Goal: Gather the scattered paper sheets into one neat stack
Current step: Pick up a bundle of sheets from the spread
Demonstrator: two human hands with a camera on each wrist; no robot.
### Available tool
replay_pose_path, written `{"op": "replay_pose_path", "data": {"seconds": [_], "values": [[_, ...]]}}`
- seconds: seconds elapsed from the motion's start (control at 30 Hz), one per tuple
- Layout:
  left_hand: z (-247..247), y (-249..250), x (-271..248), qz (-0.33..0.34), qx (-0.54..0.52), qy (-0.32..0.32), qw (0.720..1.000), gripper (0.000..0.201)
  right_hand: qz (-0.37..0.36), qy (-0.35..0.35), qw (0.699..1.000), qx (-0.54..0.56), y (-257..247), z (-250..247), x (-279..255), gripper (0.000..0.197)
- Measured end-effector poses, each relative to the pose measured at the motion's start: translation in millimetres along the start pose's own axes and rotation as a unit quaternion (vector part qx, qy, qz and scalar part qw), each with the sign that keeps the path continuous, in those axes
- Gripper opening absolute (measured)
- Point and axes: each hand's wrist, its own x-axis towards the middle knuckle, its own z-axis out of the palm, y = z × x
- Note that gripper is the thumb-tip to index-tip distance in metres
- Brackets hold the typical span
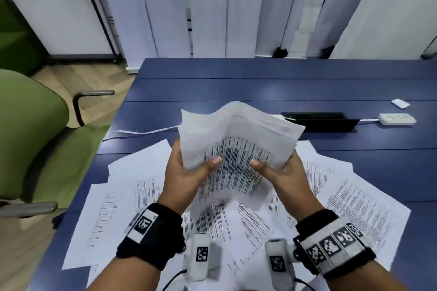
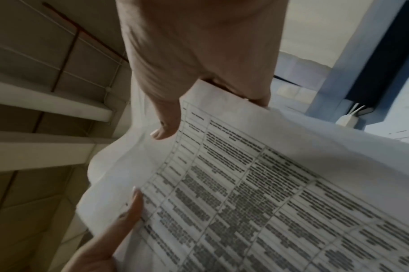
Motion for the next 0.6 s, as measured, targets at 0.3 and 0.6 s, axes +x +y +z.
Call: {"op": "replay_pose_path", "data": {"seconds": [0.3, 0.6], "values": [[-11.1, -33.2, -2.8, -0.119, 0.024, -0.034, 0.992, 0.088, 0.064, -0.015, 0.997, -0.03, 29.1, -28.4, -7.9, 0.055], [-5.1, -43.4, -8.5, -0.177, 0.044, -0.065, 0.981, 0.055, 0.109, 0.055, 0.992, -0.011, 43.0, -34.3, -5.9, 0.036]]}}
